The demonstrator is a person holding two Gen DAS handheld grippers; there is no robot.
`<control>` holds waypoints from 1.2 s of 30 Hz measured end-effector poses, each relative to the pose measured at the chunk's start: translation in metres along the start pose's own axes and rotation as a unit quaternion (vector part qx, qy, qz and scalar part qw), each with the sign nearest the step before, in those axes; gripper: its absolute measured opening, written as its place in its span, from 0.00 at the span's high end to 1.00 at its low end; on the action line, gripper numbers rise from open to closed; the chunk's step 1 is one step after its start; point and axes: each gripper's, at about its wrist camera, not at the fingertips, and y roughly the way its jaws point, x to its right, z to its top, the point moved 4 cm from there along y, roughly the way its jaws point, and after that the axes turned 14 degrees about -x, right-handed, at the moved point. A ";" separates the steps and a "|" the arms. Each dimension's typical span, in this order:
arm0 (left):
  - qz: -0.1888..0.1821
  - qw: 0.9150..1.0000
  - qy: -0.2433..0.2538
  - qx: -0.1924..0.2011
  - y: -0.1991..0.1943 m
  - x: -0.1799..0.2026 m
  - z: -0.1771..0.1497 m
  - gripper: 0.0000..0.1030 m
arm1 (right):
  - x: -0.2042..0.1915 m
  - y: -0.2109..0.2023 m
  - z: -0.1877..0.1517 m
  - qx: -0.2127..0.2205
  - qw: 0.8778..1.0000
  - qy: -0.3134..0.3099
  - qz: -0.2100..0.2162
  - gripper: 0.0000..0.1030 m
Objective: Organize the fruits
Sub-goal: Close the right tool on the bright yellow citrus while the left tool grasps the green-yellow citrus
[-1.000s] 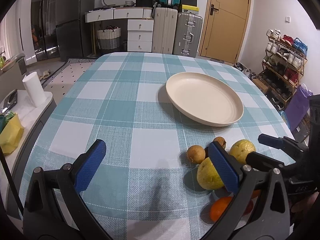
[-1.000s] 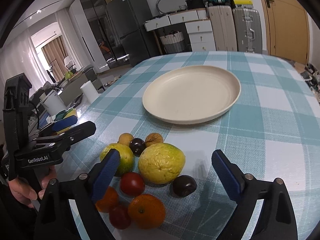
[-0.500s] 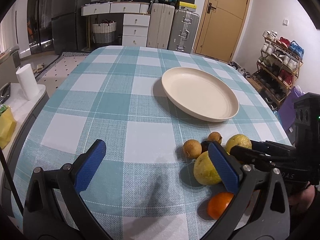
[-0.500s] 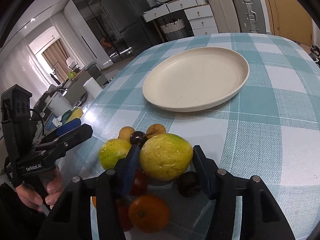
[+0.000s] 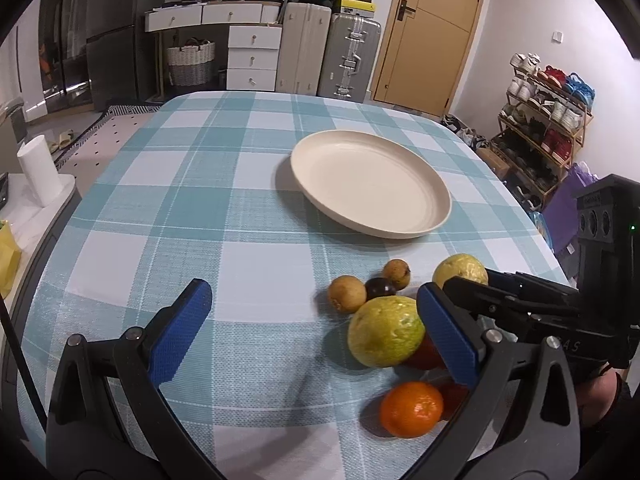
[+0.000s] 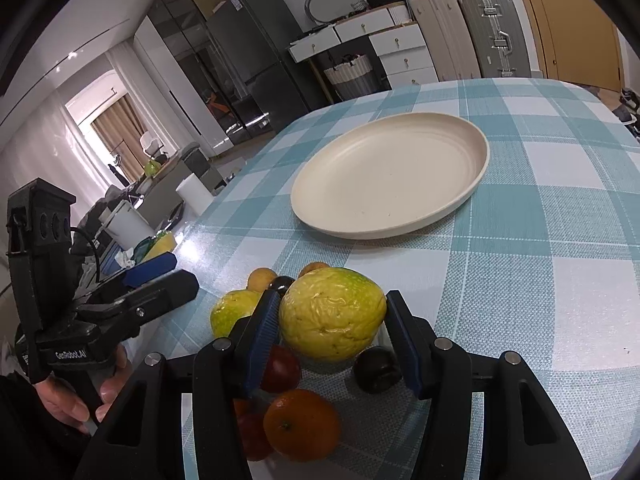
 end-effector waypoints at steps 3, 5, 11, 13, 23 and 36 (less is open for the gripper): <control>-0.006 1.000 0.003 -0.007 0.003 0.004 0.001 0.01 | 0.003 -0.005 0.000 0.010 1.000 0.004 0.001 0.47; -0.010 1.000 0.005 -0.012 0.004 0.007 0.000 0.01 | 0.005 -0.010 0.000 0.016 1.000 0.005 0.001 0.47; -0.031 0.999 0.005 -0.038 0.015 0.014 -0.001 0.01 | 0.010 -0.023 0.001 0.035 0.999 0.005 0.001 0.47; -0.037 0.998 0.006 -0.045 0.019 0.016 -0.002 0.01 | 0.010 -0.027 0.001 0.040 0.999 0.004 0.001 0.47; -0.093 0.991 -0.025 -0.095 0.040 0.015 -0.002 0.22 | 0.011 -0.032 -0.002 0.045 0.999 -0.001 0.005 0.47; -0.182 0.972 -0.056 -0.134 0.060 0.011 -0.001 0.53 | 0.011 -0.032 -0.005 0.044 0.999 0.004 0.002 0.47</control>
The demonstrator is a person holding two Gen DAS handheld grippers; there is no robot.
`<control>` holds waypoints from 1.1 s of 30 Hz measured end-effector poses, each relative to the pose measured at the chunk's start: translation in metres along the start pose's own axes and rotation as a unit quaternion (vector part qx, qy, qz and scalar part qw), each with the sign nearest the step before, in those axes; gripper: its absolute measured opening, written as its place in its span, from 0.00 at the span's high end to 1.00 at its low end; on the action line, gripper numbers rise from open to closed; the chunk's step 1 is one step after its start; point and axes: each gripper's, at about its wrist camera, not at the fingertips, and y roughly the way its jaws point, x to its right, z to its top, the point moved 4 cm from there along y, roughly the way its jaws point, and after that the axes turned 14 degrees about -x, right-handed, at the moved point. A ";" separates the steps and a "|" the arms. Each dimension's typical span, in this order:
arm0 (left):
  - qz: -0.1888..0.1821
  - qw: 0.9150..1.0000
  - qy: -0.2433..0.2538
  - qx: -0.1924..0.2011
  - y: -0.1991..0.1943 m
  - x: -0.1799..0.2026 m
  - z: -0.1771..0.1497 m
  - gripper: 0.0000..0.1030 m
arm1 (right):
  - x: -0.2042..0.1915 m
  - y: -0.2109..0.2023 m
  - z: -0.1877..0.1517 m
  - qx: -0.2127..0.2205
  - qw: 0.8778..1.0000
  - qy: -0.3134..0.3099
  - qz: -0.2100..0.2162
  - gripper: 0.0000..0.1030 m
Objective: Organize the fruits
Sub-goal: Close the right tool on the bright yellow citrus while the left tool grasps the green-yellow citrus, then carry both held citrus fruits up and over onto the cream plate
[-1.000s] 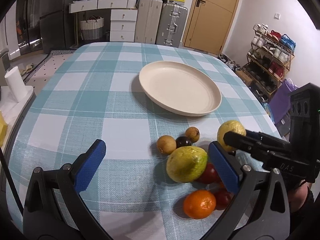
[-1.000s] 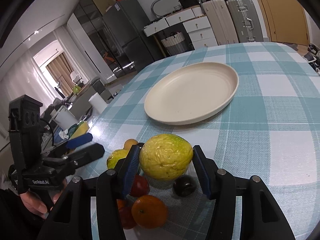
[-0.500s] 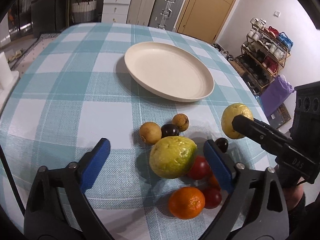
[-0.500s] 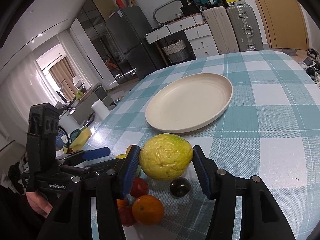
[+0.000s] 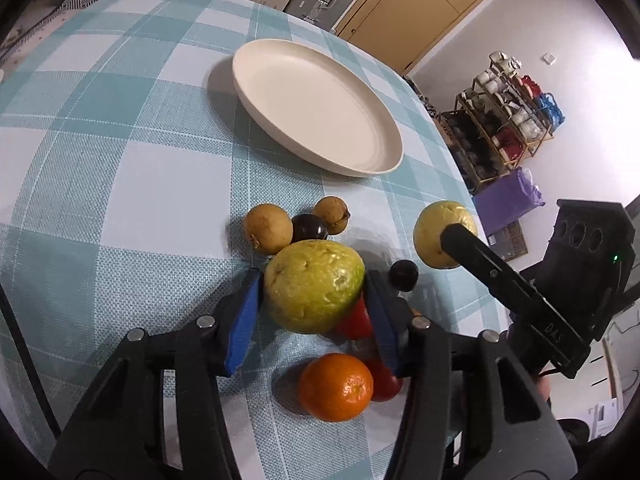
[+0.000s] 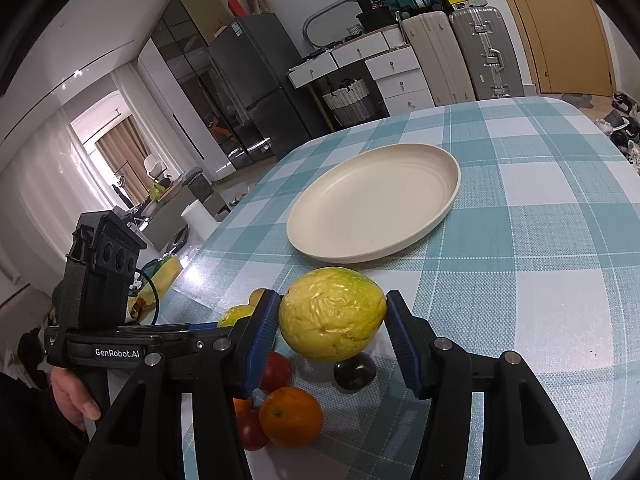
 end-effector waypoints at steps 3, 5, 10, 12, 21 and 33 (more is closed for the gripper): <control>0.003 1.000 0.003 0.002 -0.001 0.000 -0.001 0.53 | 0.000 0.000 0.000 0.000 1.000 0.000 -0.001 0.47; 0.000 1.000 0.005 0.004 -0.003 0.000 -0.002 0.54 | 0.000 0.000 0.001 0.000 1.000 0.000 -0.003 0.47; 0.001 1.000 0.013 0.017 -0.014 0.002 -0.007 0.54 | -0.002 -0.001 0.003 0.003 1.000 -0.001 -0.005 0.47; 0.006 1.000 0.017 0.023 -0.019 0.002 -0.007 0.54 | -0.002 -0.002 0.005 0.004 1.000 -0.002 -0.005 0.47; 0.030 0.995 0.054 0.076 -0.061 0.018 -0.004 0.54 | -0.007 -0.003 0.011 0.009 1.000 -0.006 -0.008 0.47; 0.076 0.984 0.097 0.128 -0.098 0.048 0.035 0.54 | -0.011 -0.009 0.034 0.025 1.000 -0.007 -0.008 0.47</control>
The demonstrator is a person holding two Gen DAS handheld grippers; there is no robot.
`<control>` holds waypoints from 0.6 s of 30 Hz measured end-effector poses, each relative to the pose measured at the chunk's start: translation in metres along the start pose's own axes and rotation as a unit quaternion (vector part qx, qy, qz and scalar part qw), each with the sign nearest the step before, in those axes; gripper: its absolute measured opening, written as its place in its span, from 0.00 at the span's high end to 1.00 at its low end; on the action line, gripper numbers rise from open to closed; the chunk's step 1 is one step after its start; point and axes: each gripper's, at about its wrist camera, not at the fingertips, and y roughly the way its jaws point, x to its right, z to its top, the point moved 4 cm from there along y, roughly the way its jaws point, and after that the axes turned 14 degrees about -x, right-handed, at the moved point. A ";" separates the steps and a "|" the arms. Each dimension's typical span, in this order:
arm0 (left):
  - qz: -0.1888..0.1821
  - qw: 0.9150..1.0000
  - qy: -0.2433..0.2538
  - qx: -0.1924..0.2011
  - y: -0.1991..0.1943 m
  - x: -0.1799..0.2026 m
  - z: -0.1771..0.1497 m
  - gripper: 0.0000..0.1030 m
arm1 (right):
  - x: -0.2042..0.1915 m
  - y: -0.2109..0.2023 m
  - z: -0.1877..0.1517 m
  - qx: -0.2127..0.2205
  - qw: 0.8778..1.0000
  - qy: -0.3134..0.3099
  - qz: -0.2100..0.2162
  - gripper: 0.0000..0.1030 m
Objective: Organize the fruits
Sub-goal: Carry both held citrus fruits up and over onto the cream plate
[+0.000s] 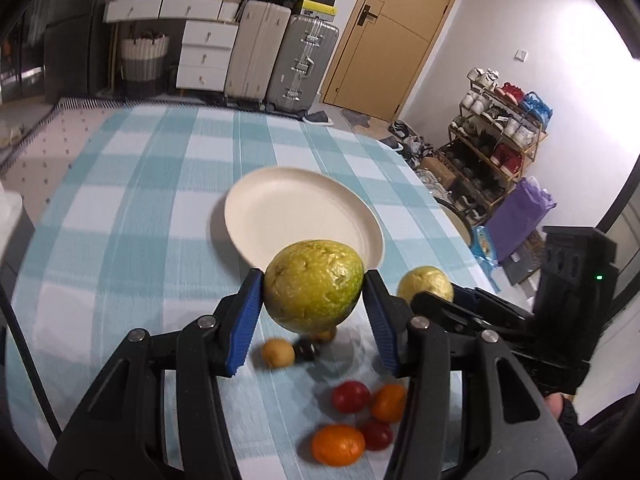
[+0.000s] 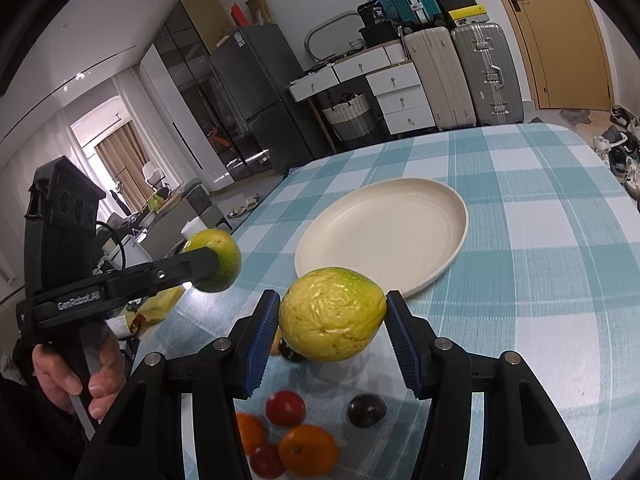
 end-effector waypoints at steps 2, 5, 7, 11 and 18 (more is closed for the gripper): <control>0.004 1.000 0.003 0.002 0.002 0.001 0.010 0.54 | -0.001 -0.001 0.005 0.003 1.000 -0.002 0.000 0.47; 0.011 1.000 0.007 0.008 0.004 0.002 0.028 0.54 | -0.001 -0.003 0.016 0.010 1.000 -0.004 0.000 0.47; 0.011 1.000 0.010 0.006 0.008 0.002 0.036 0.54 | 0.000 -0.004 0.024 0.014 1.000 -0.003 0.002 0.47; 0.010 1.000 0.012 0.002 0.017 0.000 0.056 0.54 | 0.003 -0.005 0.044 0.020 1.000 -0.008 -0.001 0.47; 0.009 1.000 0.013 -0.016 0.050 -0.007 0.087 0.54 | 0.011 0.000 0.077 0.026 1.000 -0.015 -0.006 0.47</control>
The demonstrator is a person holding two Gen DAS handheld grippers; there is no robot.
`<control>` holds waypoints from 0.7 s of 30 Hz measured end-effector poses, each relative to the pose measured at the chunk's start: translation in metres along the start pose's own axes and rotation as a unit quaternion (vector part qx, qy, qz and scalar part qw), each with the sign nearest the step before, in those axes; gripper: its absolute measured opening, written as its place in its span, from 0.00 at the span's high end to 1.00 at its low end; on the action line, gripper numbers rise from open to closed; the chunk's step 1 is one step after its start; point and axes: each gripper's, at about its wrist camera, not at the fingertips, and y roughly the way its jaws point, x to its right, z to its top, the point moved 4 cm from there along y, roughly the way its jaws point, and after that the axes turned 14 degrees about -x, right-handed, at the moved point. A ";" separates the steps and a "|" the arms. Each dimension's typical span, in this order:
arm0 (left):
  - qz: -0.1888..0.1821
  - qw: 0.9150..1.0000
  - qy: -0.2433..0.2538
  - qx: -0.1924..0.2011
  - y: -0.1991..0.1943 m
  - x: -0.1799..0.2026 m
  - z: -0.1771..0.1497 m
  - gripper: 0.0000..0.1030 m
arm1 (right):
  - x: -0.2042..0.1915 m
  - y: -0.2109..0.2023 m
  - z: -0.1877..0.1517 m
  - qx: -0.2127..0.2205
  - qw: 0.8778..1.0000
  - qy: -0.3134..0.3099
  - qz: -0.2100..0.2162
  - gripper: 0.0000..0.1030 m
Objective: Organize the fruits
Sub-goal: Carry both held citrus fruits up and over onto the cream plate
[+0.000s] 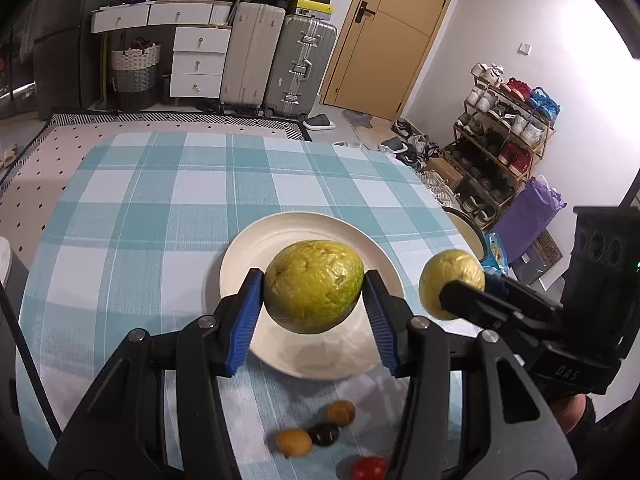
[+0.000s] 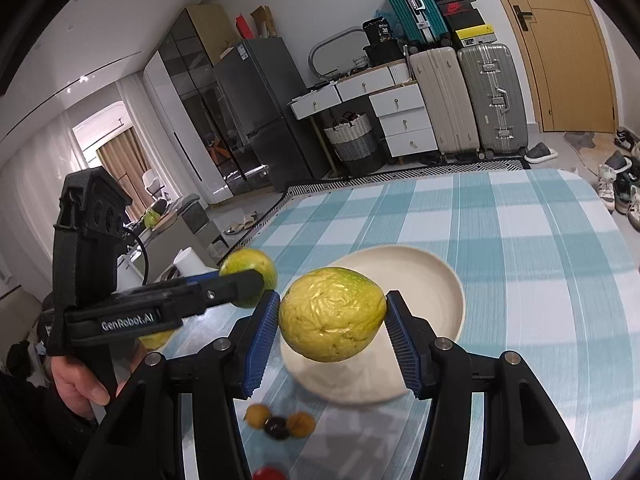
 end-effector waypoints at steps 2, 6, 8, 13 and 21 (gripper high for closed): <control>-0.004 1.000 -0.002 -0.007 0.009 -0.002 0.008 0.54 | 0.005 0.005 0.009 -0.002 1.000 0.001 -0.001 0.47; -0.001 1.000 -0.004 -0.015 0.029 -0.008 0.023 0.54 | 0.013 0.016 0.023 -0.007 1.000 0.002 -0.001 0.47; -0.004 1.000 -0.009 -0.020 0.039 -0.013 0.032 0.54 | 0.019 0.023 0.029 -0.011 1.000 0.005 0.000 0.47; -0.008 0.999 -0.015 -0.034 0.063 -0.020 0.045 0.54 | 0.031 0.043 0.040 -0.025 1.000 0.014 0.002 0.47; -0.024 0.997 -0.036 -0.062 0.104 -0.036 0.061 0.53 | 0.054 0.078 0.047 -0.056 0.998 0.034 -0.015 0.47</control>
